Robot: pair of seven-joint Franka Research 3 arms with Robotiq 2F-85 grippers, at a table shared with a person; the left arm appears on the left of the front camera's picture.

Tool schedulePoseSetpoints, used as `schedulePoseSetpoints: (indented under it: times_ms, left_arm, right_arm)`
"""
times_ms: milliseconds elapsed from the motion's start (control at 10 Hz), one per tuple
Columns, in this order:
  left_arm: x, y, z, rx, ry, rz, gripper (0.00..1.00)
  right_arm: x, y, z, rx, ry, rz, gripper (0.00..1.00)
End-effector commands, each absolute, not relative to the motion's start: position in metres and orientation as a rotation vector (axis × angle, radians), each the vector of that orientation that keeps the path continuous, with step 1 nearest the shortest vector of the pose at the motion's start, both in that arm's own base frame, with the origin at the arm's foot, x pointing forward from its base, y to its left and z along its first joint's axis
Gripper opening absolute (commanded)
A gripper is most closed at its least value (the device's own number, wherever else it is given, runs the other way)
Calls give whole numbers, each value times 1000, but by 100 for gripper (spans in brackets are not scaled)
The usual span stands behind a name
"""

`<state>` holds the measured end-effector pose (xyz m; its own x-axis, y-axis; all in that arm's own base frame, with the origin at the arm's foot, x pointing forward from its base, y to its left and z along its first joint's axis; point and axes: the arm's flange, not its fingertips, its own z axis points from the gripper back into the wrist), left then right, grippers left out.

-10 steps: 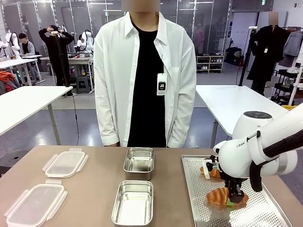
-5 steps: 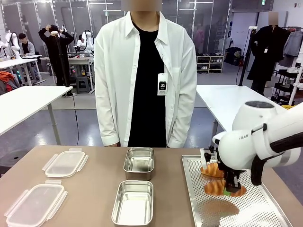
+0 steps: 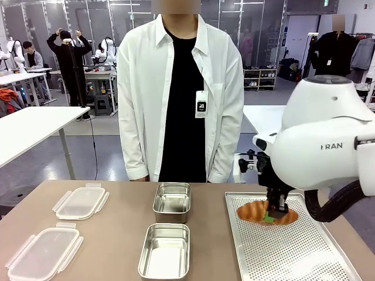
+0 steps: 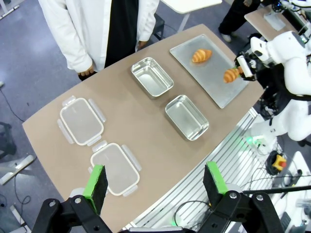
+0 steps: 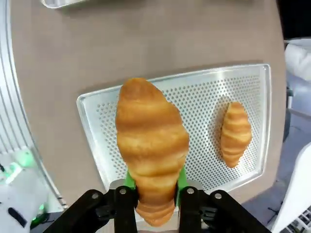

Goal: Place the bread into the airtight container.
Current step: Pick up a Butter Roll and place it into an empty Airtight Container.

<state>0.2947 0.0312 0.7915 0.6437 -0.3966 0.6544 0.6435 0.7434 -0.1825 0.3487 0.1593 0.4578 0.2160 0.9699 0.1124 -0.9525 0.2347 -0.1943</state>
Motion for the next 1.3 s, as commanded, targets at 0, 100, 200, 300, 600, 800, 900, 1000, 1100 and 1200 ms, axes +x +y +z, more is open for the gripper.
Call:
schedulePoseSetpoints:
  times_ms: [0, 100, 200, 300, 600, 800, 900, 1000, 1100, 1200]
  left_arm:
    - [294, 30, 793, -439, -633, -630, 100]
    - [294, 30, 793, -439, -633, -630, 100]
    - [294, 30, 793, -439, -633, -630, 100]
    - [294, 30, 793, -439, -633, -630, 100]
    - [294, 30, 793, -439, -633, -630, 100]
    - [294, 30, 793, -439, -633, -630, 100]
    - [294, 30, 793, -439, -633, -630, 100]
    - [294, 30, 793, -439, -633, -630, 100]
    - [294, 30, 793, -439, -633, -630, 100]
    - [294, 30, 793, -439, -633, -630, 100]
  right_arm:
    - [339, 191, 462, -86, -204, 1306, 35]
    - [334, 209, 465, -75, -190, 1288, 35]
    - [328, 234, 466, -64, -186, 1258, 35]
    - [322, 260, 464, -73, -181, 1250, 35]
    - [307, 326, 443, -32, -194, 1213, 35]
    - [303, 346, 438, -10, -165, 1232, 35]
    - [302, 349, 440, 28, -160, 1238, 35]
    - [298, 339, 438, -34, -167, 1253, 35]
    - [298, 339, 438, -34, -167, 1253, 35]
    - [298, 339, 438, -34, -167, 1253, 35]
